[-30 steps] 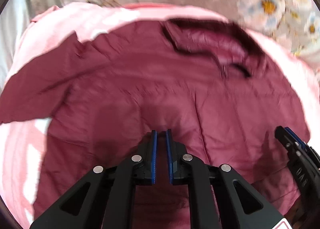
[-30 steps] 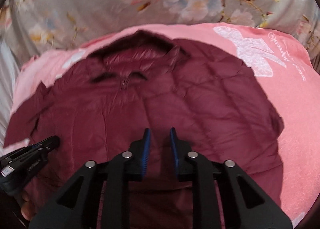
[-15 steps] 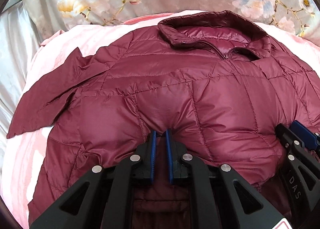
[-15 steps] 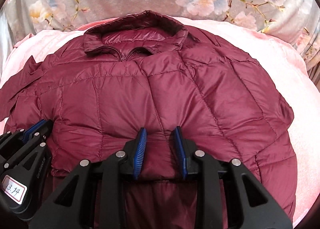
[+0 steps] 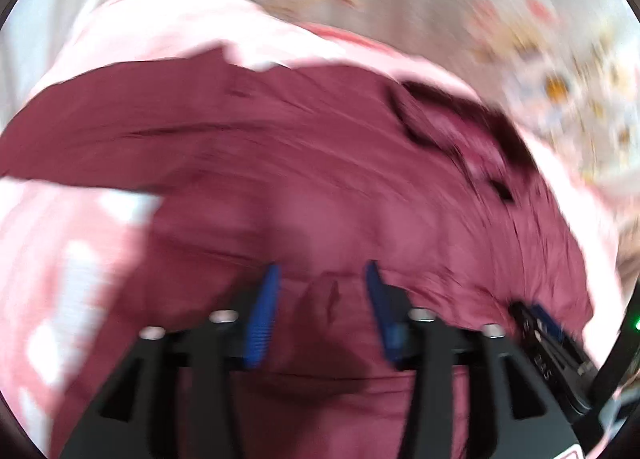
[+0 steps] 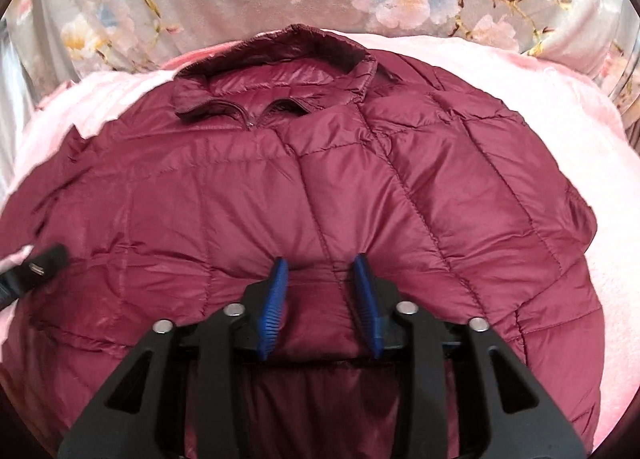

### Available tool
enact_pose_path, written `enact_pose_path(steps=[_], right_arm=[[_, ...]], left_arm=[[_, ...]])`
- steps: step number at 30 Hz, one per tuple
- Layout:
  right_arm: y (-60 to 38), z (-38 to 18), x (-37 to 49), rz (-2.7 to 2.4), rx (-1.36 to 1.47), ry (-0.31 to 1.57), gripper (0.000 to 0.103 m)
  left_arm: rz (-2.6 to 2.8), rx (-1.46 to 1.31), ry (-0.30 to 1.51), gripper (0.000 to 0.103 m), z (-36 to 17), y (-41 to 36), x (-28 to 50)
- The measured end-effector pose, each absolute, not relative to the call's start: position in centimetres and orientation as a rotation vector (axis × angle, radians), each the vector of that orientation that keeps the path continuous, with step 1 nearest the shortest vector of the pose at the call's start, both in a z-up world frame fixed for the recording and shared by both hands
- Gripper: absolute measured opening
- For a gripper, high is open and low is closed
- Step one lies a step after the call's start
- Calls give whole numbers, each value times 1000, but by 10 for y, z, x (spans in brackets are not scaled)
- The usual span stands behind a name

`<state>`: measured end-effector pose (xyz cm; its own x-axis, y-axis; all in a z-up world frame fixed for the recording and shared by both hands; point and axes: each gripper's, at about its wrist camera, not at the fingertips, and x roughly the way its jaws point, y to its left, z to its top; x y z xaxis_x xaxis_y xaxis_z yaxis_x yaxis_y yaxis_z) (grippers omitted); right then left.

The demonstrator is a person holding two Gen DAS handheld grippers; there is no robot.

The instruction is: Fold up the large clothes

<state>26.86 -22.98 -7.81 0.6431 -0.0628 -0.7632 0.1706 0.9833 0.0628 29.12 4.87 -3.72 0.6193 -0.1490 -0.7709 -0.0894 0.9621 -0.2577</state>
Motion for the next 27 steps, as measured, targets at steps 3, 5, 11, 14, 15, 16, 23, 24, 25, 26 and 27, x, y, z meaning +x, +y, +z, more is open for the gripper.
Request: enact_pose_path(steps=[3, 5, 11, 14, 15, 16, 23, 24, 25, 26, 27], right_arm=[[-227, -66, 250, -124, 138, 843, 56], [-225, -62, 239, -110, 142, 845, 58], [-220, -60, 215, -90, 152, 865, 61], [-217, -61, 209, -95, 153, 877, 61], [-217, -61, 208, -95, 150, 877, 61], [-216, -61, 208, -97, 146, 877, 61], [-217, -52, 204, -109, 146, 849, 61], [-218, -50, 204, -112, 149, 842, 61], [-220, -48, 203, -115, 153, 835, 61], [-221, -45, 203, -118, 156, 829, 61], [-222, -43, 202, -119, 160, 823, 61]], left_arm=[[123, -330, 851, 68, -21, 128, 284], [256, -404, 852, 68, -22, 203, 287], [536, -651, 878, 67, -55, 356, 295], [582, -711, 894, 65, -73, 386, 306], [581, -727, 895, 64, -76, 389, 311], [586, -723, 880, 62, -75, 388, 315], [445, -580, 836, 0, -28, 350, 356], [414, -542, 809, 0, -13, 336, 355], [363, -488, 770, 0, 10, 313, 356], [321, -450, 744, 0, 27, 293, 356], [269, -413, 720, 0, 44, 271, 357]])
